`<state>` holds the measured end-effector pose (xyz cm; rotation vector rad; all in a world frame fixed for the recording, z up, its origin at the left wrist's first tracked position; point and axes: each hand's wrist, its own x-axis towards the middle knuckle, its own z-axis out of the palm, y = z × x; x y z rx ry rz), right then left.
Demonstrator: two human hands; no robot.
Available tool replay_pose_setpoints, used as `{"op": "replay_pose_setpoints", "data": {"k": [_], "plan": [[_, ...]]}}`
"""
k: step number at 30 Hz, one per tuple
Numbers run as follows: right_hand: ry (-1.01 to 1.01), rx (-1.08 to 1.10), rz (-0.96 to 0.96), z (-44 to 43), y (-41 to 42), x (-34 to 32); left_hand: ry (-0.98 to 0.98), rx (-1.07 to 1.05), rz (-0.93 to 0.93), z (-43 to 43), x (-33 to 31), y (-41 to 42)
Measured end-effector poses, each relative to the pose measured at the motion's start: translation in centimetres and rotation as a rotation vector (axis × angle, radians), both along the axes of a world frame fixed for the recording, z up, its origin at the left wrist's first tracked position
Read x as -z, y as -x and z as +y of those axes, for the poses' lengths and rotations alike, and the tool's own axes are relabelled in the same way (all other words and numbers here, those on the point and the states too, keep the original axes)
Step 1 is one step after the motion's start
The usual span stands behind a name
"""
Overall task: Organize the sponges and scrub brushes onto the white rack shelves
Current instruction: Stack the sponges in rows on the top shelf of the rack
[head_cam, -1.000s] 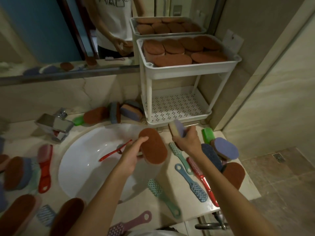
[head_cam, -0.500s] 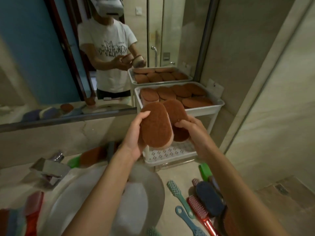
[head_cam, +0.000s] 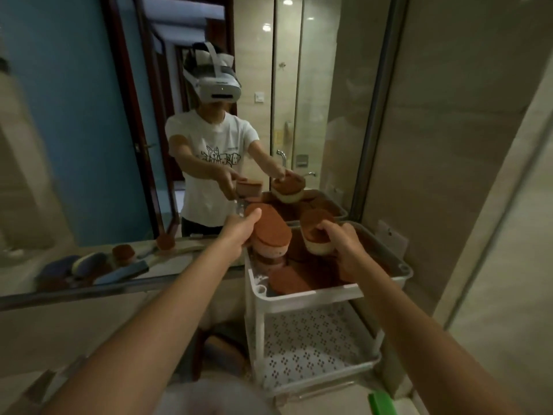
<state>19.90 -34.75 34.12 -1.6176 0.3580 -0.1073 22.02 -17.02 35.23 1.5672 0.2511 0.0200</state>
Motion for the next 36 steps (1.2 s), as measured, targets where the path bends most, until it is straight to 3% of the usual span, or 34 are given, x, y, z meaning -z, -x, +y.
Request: {"op": "replay_pose_setpoints", "data": {"k": [6,11,22,31,36], "plan": [[0.059,-0.081,0.024,1.0,-2.2,0.6,-0.282,0.019,0.031,0.1,2.3,-3.7],[0.109,-0.100,0.052,1.1,-2.8,1.5,-0.388,0.003,0.008,0.4,3.7,-4.7],[0.129,-0.092,0.044,1.0,-3.4,1.6,-0.805,0.019,-0.047,-0.3,3.2,-4.9],[0.167,-0.071,0.016,1.3,-3.3,2.1,-0.757,0.031,-0.104,-0.7,2.7,-3.6],[0.205,-0.103,0.017,1.4,-3.6,2.3,-0.835,0.051,-0.121,-0.9,2.8,-2.8]]}}
